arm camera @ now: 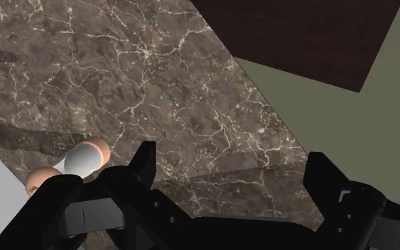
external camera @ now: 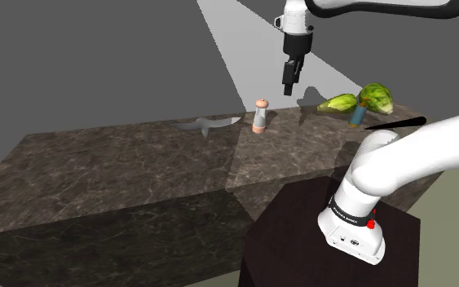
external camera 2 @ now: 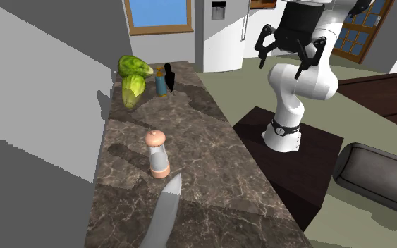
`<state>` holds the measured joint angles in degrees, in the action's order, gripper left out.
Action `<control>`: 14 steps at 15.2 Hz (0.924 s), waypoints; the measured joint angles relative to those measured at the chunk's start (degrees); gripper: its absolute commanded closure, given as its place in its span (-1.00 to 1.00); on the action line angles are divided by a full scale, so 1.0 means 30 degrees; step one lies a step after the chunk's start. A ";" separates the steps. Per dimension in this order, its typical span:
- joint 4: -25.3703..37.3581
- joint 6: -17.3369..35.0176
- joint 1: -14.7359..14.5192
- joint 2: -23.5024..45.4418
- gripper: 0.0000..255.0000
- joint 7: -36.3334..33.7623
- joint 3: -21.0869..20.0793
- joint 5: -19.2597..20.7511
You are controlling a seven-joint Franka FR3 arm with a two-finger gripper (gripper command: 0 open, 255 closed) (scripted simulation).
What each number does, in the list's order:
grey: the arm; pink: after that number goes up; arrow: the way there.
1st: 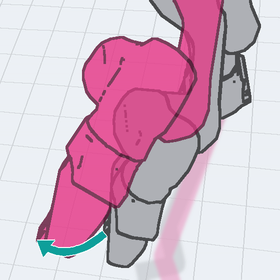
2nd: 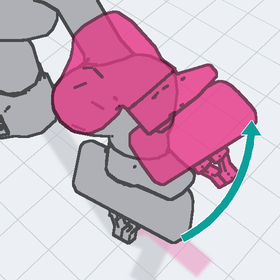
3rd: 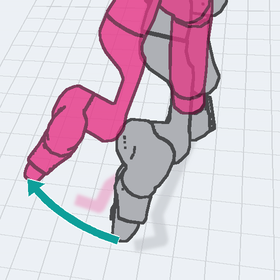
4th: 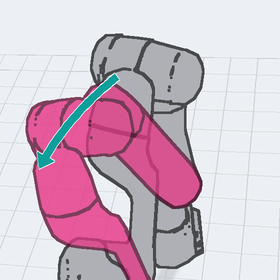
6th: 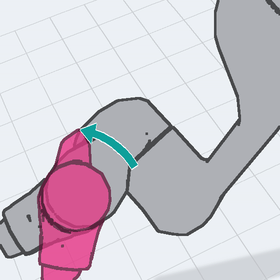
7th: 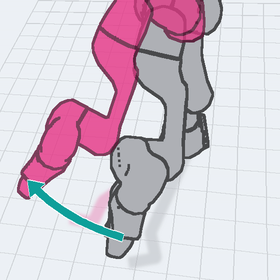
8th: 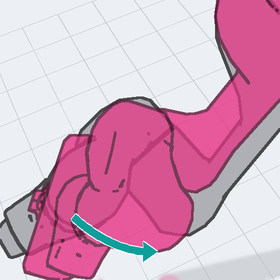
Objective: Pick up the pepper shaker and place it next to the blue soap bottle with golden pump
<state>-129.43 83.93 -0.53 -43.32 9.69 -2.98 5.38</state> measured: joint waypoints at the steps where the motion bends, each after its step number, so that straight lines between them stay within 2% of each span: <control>1: 0.0000 0.0000 0.0000 0.0000 -1.00 0.0000 0.0000 0.0000; 8: -0.0622 0.3057 0.0788 0.2147 -1.00 0.0623 0.1336 0.0986; 14: -0.0202 0.6175 0.1554 0.5325 -1.00 0.1248 0.2716 0.1735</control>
<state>-130.04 102.45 4.13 -27.34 13.44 5.17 10.58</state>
